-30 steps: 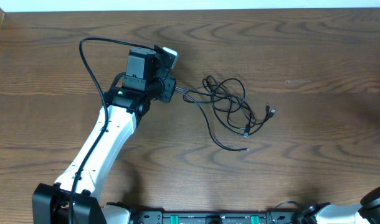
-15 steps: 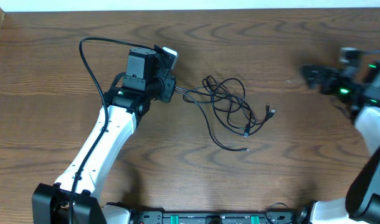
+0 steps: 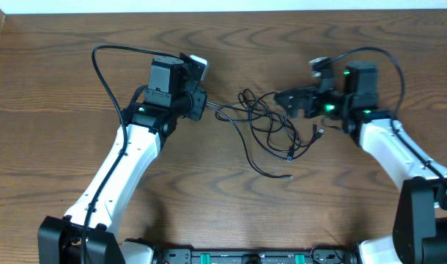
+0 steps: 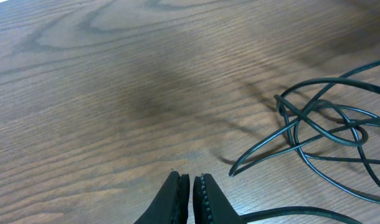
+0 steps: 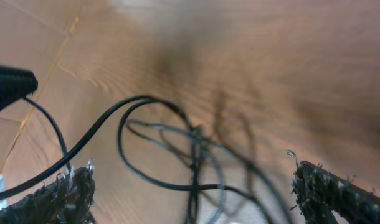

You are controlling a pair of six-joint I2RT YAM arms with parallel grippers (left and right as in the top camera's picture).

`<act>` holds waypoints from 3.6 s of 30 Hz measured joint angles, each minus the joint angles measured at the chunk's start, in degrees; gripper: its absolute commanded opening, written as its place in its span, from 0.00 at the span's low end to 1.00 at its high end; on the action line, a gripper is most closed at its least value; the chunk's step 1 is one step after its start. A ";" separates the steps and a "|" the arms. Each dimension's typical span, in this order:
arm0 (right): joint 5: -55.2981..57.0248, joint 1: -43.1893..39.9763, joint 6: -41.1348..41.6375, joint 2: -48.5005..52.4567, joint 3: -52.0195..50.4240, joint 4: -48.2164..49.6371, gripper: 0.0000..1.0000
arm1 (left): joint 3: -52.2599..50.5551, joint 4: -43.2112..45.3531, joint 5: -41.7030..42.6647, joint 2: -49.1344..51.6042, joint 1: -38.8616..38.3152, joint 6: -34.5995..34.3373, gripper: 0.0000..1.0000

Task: Untangle cables

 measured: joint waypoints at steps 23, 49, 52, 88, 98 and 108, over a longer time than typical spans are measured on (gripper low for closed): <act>19.71 -5.35 4.76 0.00 -0.02 -12.04 0.01 | 0.00 0.07 -11.93 -0.02 9.46 -1.38 0.08; 13.53 -36.44 4.79 0.00 -0.02 -12.35 0.01 | 0.00 -0.26 -13.27 -0.02 44.24 -4.26 0.07; 12.83 -36.83 4.79 0.00 -0.02 -12.37 0.01 | 0.00 -0.35 -12.70 -0.02 45.79 -4.26 0.07; 8.02 -28.48 0.98 0.00 -0.02 -11.34 0.01 | 0.04 33.09 26.05 -0.09 43.56 -27.41 0.07; 7.63 -21.33 -0.11 0.00 -0.02 -11.32 0.01 | 0.15 62.93 30.27 -0.33 43.08 -49.86 0.07; 6.14 -11.54 -0.33 0.00 -0.02 -11.47 0.01 | 0.20 63.17 28.52 -0.35 42.42 -52.09 0.07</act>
